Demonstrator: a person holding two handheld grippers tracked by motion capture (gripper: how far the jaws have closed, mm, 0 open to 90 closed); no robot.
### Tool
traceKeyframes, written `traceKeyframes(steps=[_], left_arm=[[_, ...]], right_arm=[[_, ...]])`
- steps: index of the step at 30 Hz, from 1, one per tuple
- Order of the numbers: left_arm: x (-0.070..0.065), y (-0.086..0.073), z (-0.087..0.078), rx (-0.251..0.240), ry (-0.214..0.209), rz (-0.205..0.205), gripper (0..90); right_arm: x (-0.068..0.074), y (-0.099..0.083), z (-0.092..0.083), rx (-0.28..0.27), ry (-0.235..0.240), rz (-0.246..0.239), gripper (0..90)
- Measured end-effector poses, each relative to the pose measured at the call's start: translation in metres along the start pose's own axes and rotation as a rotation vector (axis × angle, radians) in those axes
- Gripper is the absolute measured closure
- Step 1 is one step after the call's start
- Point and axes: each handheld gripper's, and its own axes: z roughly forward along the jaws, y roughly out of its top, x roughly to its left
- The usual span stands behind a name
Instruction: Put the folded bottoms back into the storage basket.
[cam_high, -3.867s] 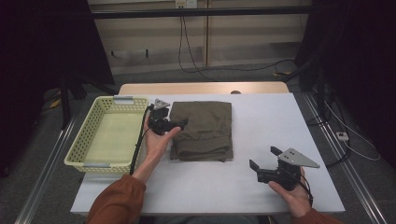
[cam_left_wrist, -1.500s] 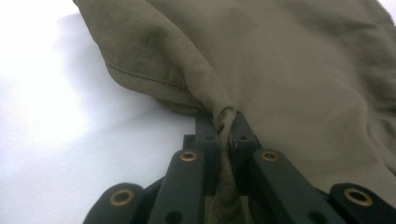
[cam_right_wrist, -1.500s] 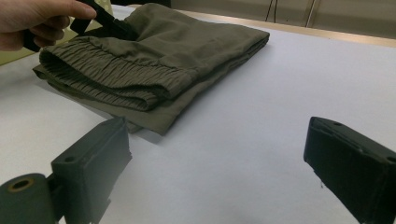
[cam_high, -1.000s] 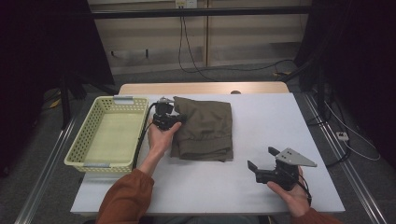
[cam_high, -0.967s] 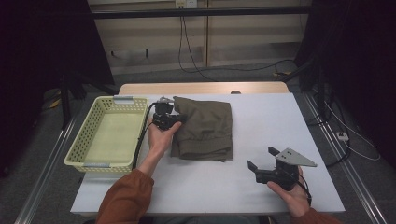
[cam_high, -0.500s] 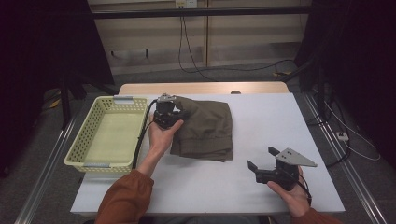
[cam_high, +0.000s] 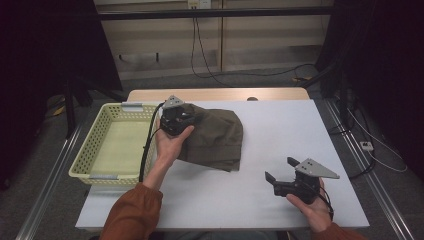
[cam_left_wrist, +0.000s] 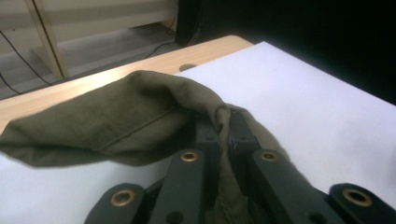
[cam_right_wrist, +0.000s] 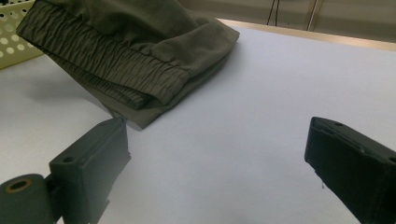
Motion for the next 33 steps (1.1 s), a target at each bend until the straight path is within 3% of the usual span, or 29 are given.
traceKeyframes(steps=[8,13,33], left_arm=[[-0.003,0.01,-0.012,-0.029,0.009,0.034,86.8],[-0.003,0.013,-0.02,-0.053,-0.008,0.039,86.8],[-0.009,0.024,-0.05,-0.093,0.002,0.076,86.9]], right_arm=[[0.0,0.0,0.0,0.0,0.002,0.001,6.5],[0.0,0.0,0.0,-0.001,0.008,0.0,5.6],[-0.001,0.0,0.0,-0.006,0.016,-0.008,4.6]])
